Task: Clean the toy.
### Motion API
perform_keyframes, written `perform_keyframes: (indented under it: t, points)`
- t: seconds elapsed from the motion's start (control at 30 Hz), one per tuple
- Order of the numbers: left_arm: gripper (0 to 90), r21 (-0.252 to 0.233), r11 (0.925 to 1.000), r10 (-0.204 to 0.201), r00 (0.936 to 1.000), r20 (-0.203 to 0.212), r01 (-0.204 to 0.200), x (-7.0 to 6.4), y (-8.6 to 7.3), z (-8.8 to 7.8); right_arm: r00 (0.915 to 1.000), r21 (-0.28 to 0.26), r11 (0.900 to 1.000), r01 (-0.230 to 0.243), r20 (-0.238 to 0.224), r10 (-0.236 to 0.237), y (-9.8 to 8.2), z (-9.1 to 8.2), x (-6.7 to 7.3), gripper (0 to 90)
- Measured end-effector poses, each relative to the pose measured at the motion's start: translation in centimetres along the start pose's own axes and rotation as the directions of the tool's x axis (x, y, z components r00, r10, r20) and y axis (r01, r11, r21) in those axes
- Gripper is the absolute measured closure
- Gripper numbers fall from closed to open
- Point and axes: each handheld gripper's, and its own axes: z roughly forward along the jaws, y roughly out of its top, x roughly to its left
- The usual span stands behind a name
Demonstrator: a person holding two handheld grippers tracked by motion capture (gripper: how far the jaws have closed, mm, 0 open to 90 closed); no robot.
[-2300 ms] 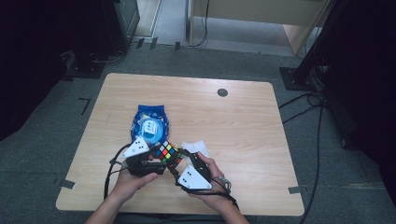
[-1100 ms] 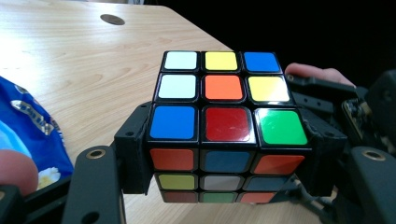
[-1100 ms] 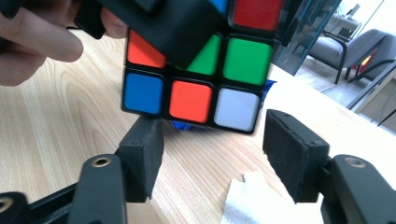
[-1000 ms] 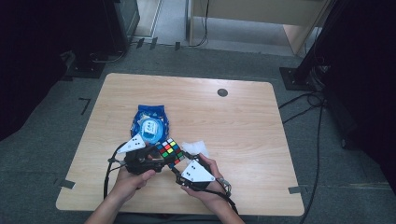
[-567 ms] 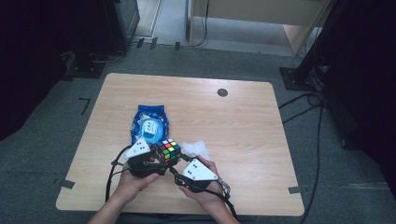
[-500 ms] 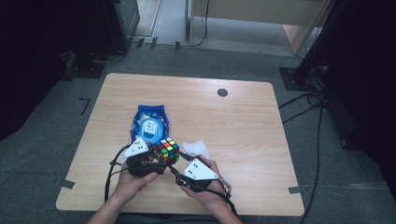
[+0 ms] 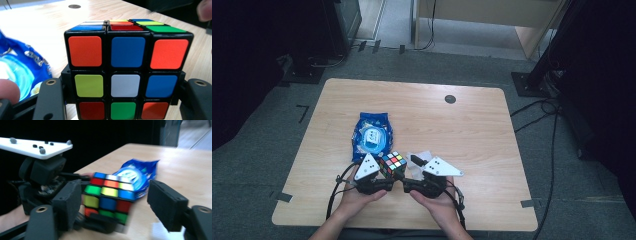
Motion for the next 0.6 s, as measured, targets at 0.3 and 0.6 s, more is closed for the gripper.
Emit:
perform_keyframes:
  t: [0.3,0.6]
  points:
    - [34.0,-0.053,0.9912,0.118,0.9911,-0.061,-0.122,-1.6,0.1,-0.3,0.988,0.036,0.988,-0.153,0.028,0.152,-0.9,0.8,0.1,33.3]
    - [34.1,-0.021,0.9967,0.077,0.9951,-0.061,-0.078,-0.2,-0.3,-0.4,0.9831,0.005,0.984,-0.181,-0.029,0.181,-0.6,-0.2,-1.7,27.9]
